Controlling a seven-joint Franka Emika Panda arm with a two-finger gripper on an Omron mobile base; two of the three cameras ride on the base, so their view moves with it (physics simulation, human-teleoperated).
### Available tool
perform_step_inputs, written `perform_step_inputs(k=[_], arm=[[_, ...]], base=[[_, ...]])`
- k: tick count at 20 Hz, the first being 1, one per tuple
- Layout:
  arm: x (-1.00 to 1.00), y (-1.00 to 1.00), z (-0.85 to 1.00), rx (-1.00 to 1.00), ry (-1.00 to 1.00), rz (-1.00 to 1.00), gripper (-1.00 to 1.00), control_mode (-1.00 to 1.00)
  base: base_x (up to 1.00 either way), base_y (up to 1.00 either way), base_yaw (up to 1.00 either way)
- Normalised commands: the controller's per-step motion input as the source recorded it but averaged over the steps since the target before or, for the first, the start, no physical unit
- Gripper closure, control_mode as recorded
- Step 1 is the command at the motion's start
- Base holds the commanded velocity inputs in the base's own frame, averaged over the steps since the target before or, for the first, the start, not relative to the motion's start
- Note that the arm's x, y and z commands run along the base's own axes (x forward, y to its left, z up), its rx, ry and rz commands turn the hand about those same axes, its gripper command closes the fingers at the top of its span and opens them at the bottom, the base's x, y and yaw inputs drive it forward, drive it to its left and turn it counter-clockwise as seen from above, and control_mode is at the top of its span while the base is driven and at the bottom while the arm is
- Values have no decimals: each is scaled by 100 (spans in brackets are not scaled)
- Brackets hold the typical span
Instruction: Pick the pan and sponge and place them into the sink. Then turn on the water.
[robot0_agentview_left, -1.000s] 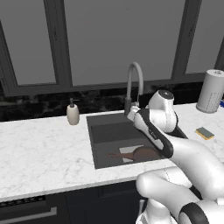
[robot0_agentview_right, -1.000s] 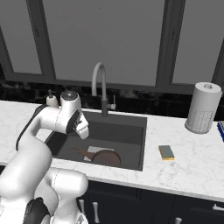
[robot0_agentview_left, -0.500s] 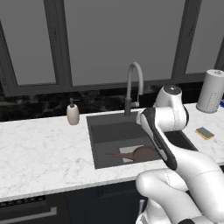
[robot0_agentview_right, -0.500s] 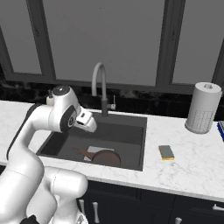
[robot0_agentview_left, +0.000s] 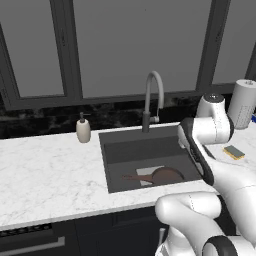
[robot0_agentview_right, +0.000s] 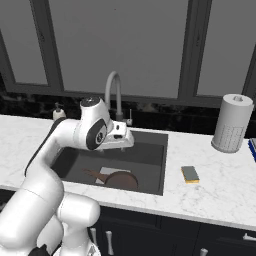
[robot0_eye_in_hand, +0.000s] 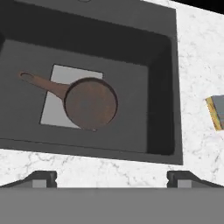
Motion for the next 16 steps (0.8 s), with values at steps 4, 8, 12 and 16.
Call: perform_step_inputs(k=[4, 8, 12, 16], arm=[[-5, -97, 0, -18, 20, 27, -100, -100], [0, -90, 0, -14, 24, 17, -100, -100], [0, -85, 0, -5, 24, 13, -100, -100], [1, -64, -13, 3, 12, 3, -100, -100]], base=[[0, 0, 0], [0, 0, 0], [0, 0, 0], [0, 0, 0]])
